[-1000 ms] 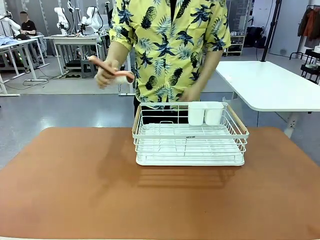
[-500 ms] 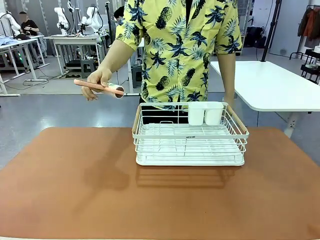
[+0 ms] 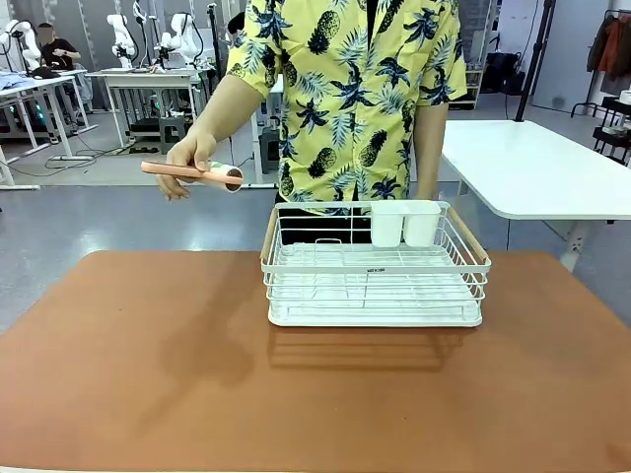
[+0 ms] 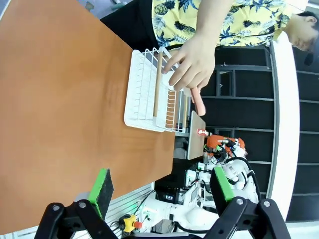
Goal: Clean the table.
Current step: Pick up the Lint Roller when the human hands it over.
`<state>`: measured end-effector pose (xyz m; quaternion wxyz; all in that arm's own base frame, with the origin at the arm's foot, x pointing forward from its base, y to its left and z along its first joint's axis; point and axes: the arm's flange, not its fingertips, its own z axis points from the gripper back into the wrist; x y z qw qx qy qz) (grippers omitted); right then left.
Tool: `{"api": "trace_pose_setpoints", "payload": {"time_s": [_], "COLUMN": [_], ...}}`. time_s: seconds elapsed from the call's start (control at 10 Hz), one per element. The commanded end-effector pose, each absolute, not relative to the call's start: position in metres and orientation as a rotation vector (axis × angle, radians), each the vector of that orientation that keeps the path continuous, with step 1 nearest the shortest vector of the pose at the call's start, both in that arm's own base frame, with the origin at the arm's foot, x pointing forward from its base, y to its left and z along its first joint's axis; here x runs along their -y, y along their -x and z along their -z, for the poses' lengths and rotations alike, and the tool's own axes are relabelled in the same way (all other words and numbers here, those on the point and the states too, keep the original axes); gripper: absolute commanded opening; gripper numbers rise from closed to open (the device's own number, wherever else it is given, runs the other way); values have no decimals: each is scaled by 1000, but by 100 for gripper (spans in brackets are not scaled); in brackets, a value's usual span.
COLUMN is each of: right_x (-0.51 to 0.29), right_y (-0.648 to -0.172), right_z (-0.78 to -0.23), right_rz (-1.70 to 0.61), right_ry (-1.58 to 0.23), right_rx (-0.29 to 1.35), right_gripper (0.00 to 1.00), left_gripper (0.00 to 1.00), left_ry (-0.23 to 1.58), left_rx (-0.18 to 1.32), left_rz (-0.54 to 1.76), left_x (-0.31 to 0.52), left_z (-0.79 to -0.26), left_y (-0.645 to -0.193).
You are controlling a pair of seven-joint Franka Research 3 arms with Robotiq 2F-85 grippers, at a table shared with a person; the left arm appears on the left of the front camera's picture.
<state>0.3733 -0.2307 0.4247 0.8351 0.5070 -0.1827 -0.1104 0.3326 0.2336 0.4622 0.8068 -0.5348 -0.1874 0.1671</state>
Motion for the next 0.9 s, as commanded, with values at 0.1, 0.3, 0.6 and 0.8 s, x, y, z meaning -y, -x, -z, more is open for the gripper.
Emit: {"api": "trace_pose_setpoints", "payload": {"time_s": [0.1,0.3,0.6,0.8], "right_x": [231,231,231,231], "right_y": [-371,-371,-371,-371], "right_z": [-427,-427,-427,-427], "right_rz": [216,216,216,216], "right_ry": [-1074,-1074,-1074,-1074], "right_rx": [386,386,386,386], "right_gripper": [100,100,100,100], "left_gripper": [100,100,100,100], "left_ry": [1041,1006,965,976], "left_rx": [285,275,292,371], "left_rz": [-558,-594,-700,-723], "left_x": [-169,-124,-67,-39], "left_z": [-509,-518,-522,-519], "left_y": [-349,-364,-388,-400]}}
